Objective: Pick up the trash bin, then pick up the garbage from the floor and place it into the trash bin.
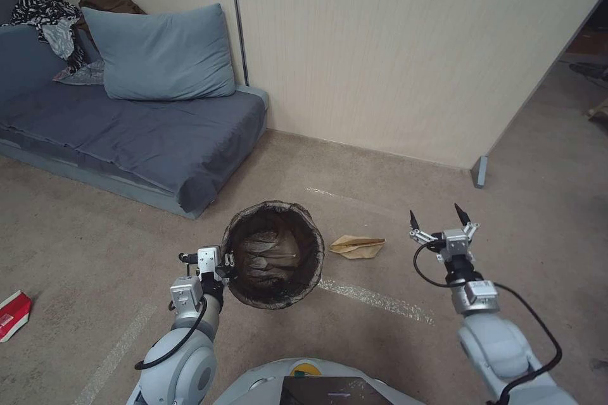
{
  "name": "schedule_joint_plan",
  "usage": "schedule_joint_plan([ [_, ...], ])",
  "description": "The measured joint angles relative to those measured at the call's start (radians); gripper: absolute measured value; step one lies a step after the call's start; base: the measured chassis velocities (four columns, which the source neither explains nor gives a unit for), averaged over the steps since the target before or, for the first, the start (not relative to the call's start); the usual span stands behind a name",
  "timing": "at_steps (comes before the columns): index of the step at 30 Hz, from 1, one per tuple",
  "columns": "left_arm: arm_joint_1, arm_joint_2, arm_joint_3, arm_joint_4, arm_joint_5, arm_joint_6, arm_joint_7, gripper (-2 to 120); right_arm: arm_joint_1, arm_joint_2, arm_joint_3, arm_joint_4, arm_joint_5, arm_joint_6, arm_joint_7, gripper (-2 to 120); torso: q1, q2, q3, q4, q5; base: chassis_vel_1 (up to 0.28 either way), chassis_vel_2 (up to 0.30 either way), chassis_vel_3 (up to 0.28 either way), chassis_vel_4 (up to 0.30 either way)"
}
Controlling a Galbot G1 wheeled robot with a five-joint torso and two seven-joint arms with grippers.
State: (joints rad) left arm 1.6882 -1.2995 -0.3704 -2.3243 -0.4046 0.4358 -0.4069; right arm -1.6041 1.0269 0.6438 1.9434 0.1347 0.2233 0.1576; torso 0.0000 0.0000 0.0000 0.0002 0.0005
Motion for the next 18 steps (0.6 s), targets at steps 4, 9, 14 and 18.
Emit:
schedule_joint_plan([
  [4, -0.006, 0.007, -0.005, 0.006, -0.005, -0.001, 0.000, 4, 0.032, -0.104, -0.021, -0.068, 0.062, 0.013, -0.046, 100, 0.000, 0.000, 0.000, -0.0002, -0.0002, 0.000, 0.000, 0.000, 0.000],
  [9, -0.012, 0.014, -0.005, 0.013, -0.006, -0.004, 0.001, 4, 0.073, -0.199, -0.046, -0.153, 0.148, 0.056, -0.139, 100, 0.000, 0.000, 0.000, -0.0004, -0.0002, 0.000, 0.000, 0.000, 0.000],
  [14, -0.018, 0.016, -0.006, 0.022, -0.007, -0.005, 0.002, 4, 0.129, -0.304, -0.091, -0.239, 0.246, 0.094, -0.276, 100, 0.000, 0.000, 0.000, -0.0001, -0.0002, 0.000, 0.000, 0.000, 0.000],
  [18, -0.024, 0.017, -0.007, 0.029, -0.007, -0.005, 0.002, 4, 0.186, -0.371, -0.152, -0.296, 0.302, 0.106, -0.369, 100, 0.000, 0.000, 0.000, -0.0003, -0.0007, 0.000, 0.000, 0.000, 0.000],
])
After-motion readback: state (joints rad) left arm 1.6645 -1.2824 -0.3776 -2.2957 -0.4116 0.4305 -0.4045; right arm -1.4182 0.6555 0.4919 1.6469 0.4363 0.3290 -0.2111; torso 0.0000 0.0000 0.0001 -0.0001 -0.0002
